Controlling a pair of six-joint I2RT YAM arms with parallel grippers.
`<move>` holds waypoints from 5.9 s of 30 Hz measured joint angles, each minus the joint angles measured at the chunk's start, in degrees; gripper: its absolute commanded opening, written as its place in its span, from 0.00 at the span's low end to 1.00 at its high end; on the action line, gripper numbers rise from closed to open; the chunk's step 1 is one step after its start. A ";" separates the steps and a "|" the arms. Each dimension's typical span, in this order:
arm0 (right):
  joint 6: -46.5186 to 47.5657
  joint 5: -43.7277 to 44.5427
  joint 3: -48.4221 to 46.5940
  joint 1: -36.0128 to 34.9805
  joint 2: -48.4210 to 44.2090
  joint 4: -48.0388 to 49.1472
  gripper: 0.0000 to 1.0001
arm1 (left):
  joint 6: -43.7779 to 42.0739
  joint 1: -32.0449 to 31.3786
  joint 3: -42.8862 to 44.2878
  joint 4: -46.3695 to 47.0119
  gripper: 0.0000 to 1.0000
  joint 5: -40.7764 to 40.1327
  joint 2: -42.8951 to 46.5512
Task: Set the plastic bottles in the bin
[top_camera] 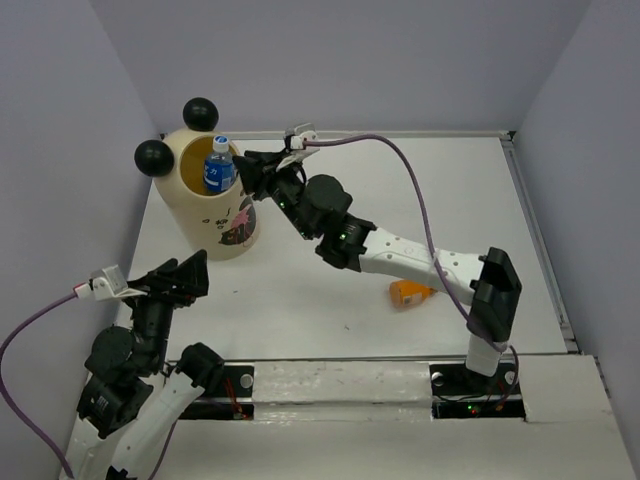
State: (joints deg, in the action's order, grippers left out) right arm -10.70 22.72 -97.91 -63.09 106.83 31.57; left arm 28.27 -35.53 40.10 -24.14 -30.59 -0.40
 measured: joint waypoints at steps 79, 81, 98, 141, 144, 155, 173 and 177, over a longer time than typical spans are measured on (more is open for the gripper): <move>-17.16 -3.37 53.92 25.18 -87.84 -56.33 0.78 | -29.22 -17.62 26.56 24.46 0.30 -10.99 -59.39; -17.18 -4.81 54.66 25.18 -86.62 -55.08 0.78 | -30.05 -11.39 26.45 22.18 0.30 -12.44 -58.12; -17.16 -11.76 57.94 25.18 -83.71 -48.74 0.78 | -36.20 5.29 23.76 22.93 0.29 -15.08 -63.60; -17.53 -15.61 68.22 25.18 -86.25 -40.59 0.78 | -64.92 9.01 -2.58 82.18 0.45 -14.93 -66.07; -17.55 -15.72 69.51 25.18 -88.24 -40.41 0.78 | -65.59 8.96 -4.31 88.13 0.60 -15.54 -67.04; -17.53 -16.92 69.92 25.18 -88.80 -40.04 0.77 | -59.45 9.03 -3.50 79.78 0.98 -21.09 -67.12; -17.35 -19.54 67.89 25.18 -86.90 -40.28 0.87 | -40.30 10.86 17.55 48.13 0.99 -14.84 -60.13; -16.79 -19.56 66.36 25.18 -85.31 -41.31 1.00 | -32.44 10.86 26.40 38.01 0.99 -6.91 -54.88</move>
State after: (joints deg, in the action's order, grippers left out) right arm -27.49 3.16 -31.55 -37.91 21.52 -9.74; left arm -4.16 -24.67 66.50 13.87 -37.50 -55.29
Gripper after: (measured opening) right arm 0.905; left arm 0.989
